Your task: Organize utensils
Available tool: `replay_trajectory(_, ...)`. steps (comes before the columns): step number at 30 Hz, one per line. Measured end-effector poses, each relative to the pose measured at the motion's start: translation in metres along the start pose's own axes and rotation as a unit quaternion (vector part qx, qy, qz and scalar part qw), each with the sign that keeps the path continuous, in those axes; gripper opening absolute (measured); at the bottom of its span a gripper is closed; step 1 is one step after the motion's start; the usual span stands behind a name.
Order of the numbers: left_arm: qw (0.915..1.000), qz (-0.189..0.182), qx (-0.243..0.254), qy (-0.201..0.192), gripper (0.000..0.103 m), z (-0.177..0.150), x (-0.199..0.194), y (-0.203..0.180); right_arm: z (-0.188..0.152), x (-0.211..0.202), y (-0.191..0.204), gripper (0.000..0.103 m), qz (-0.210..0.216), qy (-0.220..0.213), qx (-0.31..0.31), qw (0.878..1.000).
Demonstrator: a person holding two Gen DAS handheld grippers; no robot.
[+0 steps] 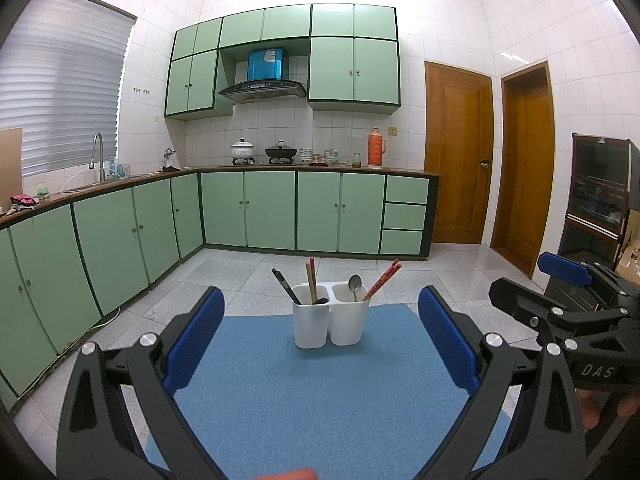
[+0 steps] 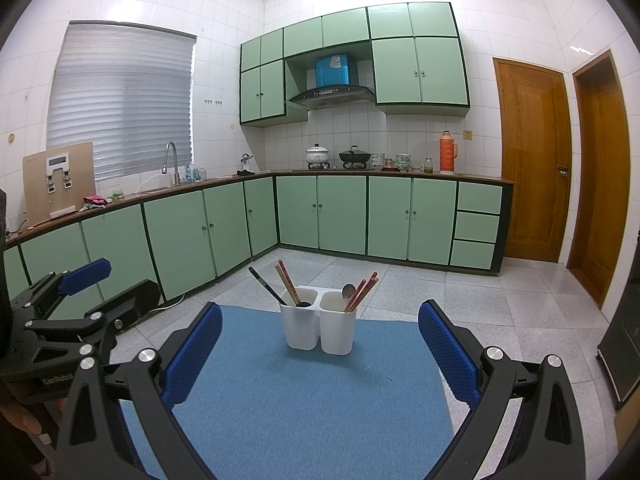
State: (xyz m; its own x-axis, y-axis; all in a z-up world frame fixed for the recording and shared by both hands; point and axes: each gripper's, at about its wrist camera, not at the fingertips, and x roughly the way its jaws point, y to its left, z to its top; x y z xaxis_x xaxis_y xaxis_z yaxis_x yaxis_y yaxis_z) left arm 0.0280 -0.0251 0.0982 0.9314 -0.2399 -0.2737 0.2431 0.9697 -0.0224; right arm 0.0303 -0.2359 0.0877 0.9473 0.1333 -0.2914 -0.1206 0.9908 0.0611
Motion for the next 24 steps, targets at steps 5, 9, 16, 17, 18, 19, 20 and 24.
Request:
replay_trajectory(5,1.0000,0.000,-0.001,0.000,0.095,-0.0001,-0.0002,0.0002,0.0000,-0.0001,0.0002,0.096,0.000,0.000,0.000,1.000)
replay_trajectory(9,1.0000,0.000,0.000,0.000,0.095,-0.0002,-0.0001,0.0005,-0.0001,-0.0002,0.0004,0.096,0.000,0.000,0.000,1.000)
replay_trajectory(16,1.0000,0.000,-0.001,0.000,0.095,-0.0005,-0.0002,0.0006,0.0002,-0.0001,0.0014,0.096,0.000,0.000,-0.001,1.000)
replay_trajectory(17,1.0000,0.000,-0.001,0.000,0.095,0.0002,0.0000,0.0015,0.0003,-0.0003,0.0017,0.096,0.001,0.000,-0.001,1.000)
replay_trajectory(18,1.0000,0.000,0.000,0.000,0.095,0.0002,0.0000,0.0016,0.0009,-0.0002,0.0024,0.096,0.001,0.001,-0.002,1.000)
replay_trajectory(19,1.0000,0.000,0.000,0.000,0.095,0.0002,-0.0001,0.0016,0.0010,-0.0003,0.0027,0.096,0.001,0.001,-0.002,1.000)
replay_trajectory(20,1.0000,0.000,-0.001,-0.001,0.095,0.0002,-0.0001,0.0016,0.0011,-0.0003,0.0029,0.096,0.001,0.001,-0.002,1.000)
replay_trajectory(24,1.0000,0.000,-0.001,0.000,0.095,0.0000,0.0000,0.0017,0.0011,-0.0001,0.0032,0.096,0.001,0.000,-0.002,1.000)
